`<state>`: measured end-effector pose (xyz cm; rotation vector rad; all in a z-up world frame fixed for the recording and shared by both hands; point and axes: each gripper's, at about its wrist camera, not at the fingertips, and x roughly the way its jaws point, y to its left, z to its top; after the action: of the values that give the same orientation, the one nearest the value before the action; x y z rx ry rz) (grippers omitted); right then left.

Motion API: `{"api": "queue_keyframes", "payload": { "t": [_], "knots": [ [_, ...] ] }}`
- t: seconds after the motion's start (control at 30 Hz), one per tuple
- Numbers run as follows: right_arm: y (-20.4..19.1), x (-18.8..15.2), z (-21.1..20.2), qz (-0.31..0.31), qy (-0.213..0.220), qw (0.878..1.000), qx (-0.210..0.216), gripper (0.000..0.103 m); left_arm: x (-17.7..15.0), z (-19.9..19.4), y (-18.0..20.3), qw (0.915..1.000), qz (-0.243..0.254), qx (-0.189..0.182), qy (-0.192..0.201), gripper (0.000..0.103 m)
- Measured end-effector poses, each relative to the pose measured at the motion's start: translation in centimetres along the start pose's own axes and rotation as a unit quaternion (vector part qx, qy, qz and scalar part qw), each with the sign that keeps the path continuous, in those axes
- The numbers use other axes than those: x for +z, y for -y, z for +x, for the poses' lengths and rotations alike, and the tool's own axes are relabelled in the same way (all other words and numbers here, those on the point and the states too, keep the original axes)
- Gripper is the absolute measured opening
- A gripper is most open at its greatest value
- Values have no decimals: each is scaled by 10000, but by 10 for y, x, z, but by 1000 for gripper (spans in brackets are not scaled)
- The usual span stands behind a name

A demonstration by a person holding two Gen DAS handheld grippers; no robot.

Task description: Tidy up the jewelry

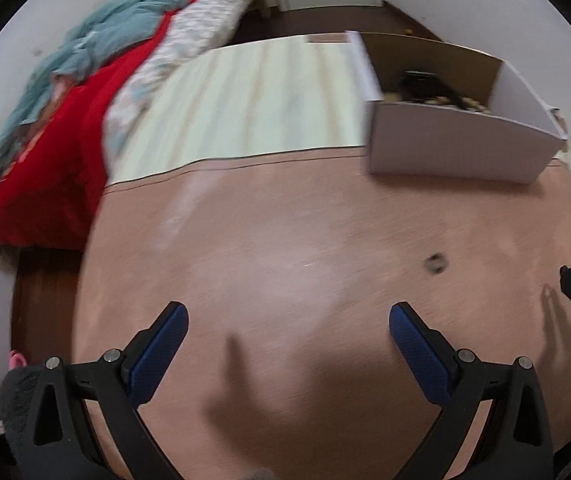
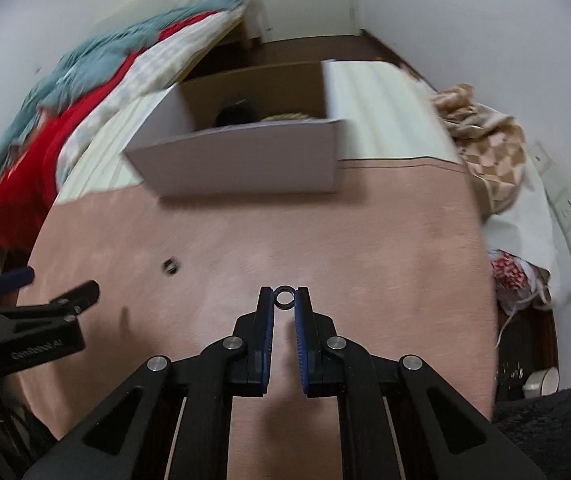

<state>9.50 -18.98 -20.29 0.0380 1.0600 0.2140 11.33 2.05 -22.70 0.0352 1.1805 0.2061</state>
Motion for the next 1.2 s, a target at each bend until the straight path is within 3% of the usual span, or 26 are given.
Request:
{"api": "queue_keyframes", "payload": {
  "t": [0.13,0.17,0.23,0.3,0.4,0.57,0.7,0.73,0.8,0.87,1.17,1.2],
  "knots": [
    [23,-1,0,265,3,9996,-128,10,8,8,28,9993,182,-333,-67,102],
    [27,-2,1,303,-15,9994,-147,0,9,10,34,9988,231,-424,-76,102],
    [31,-2,0,367,-3,9992,-169,0,10,13,42,9981,303,-541,-68,98],
    [34,-1,-1,382,21,9991,-179,0,10,14,48,9974,359,-624,-53,71],
    [35,-1,0,386,11,9991,-154,0,9,14,54,9962,374,-788,-26,41],
    [48,2,-3,743,14,9971,161,0,11,12,61,9949,507,-865,92,9],
    [58,5,0,896,-97,9959,122,4,12,13,62,9951,493,-845,148,8],
    [59,4,2,907,-148,9957,69,8,12,12,62,9952,485,-842,146,8],
    [59,2,7,912,-213,9956,9,26,11,13,57,9954,462,-824,138,7],
    [59,1,10,887,-239,9957,-94,32,8,10,53,9956,409,-830,116,1],
    [49,2,29,468,-357,9965,-598,32,2,12,31,9955,228,-922,20,1],
    [46,2,30,349,-349,9967,-647,22,3,11,27,9952,168,-959,14,1]
  ]
}}
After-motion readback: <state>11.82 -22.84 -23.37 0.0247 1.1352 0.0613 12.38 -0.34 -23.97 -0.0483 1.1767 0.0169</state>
